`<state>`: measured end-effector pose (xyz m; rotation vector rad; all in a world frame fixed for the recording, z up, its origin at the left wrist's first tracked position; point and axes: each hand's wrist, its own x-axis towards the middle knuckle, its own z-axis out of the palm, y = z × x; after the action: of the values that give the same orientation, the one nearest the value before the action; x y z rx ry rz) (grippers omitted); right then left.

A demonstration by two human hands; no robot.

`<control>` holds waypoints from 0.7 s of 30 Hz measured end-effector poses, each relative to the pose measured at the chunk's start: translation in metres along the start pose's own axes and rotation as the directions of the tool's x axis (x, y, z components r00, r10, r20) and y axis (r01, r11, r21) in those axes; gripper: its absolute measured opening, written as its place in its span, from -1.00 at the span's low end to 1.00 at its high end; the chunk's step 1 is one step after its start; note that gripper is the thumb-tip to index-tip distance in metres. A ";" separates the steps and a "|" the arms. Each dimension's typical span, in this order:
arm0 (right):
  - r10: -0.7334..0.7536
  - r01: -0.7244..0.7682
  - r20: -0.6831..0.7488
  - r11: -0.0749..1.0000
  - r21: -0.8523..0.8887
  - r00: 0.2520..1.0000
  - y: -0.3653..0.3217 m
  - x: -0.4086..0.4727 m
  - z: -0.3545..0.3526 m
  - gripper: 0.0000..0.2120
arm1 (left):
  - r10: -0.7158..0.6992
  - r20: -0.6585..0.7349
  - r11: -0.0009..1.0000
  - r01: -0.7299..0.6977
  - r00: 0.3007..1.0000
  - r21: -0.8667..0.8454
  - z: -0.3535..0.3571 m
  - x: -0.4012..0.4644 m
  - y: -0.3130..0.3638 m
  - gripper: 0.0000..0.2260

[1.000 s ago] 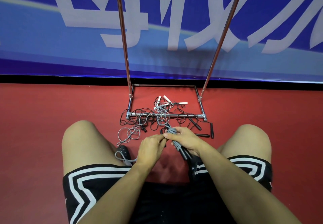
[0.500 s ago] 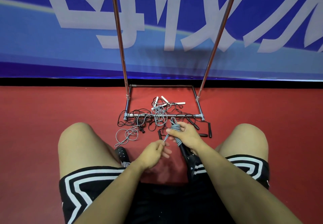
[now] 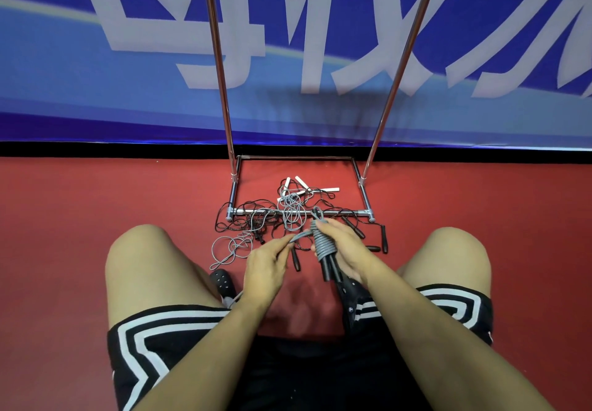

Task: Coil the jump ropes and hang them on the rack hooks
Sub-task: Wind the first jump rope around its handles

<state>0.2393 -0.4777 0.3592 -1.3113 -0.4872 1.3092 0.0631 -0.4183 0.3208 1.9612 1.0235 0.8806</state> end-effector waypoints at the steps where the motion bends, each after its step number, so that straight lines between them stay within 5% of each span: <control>1: -0.001 0.000 0.025 0.999 0.039 1.000 -0.001 -0.001 -0.001 -0.78 | 0.052 -0.040 0.999 -0.052 0.998 0.008 0.000 0.000 0.001 -0.77; 7: -0.110 0.103 0.068 0.990 0.101 0.992 -0.010 -0.006 -0.003 -0.61 | 0.201 -0.138 0.977 -0.208 0.970 -0.044 0.002 0.002 0.008 -0.74; 15: -0.038 0.035 0.074 0.998 0.049 0.997 -0.004 -0.007 -0.003 -0.62 | -0.107 0.023 0.972 0.109 0.994 -0.207 0.002 -0.001 0.012 -0.85; 18: -0.037 0.040 0.052 0.997 -0.060 0.998 -0.002 -0.006 -0.003 -0.78 | -0.160 0.068 0.949 0.172 0.985 -0.262 0.002 -0.002 0.016 -0.90; 21: -0.014 0.019 0.055 0.997 -0.080 0.998 0.001 -0.005 -0.002 -0.70 | -0.188 0.086 0.926 0.206 0.978 -0.315 0.002 -0.001 0.013 -0.89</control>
<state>0.2391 -0.4836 0.3596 -1.3377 -0.5926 1.3258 0.0687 -0.4252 0.3304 1.5702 0.9577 0.8198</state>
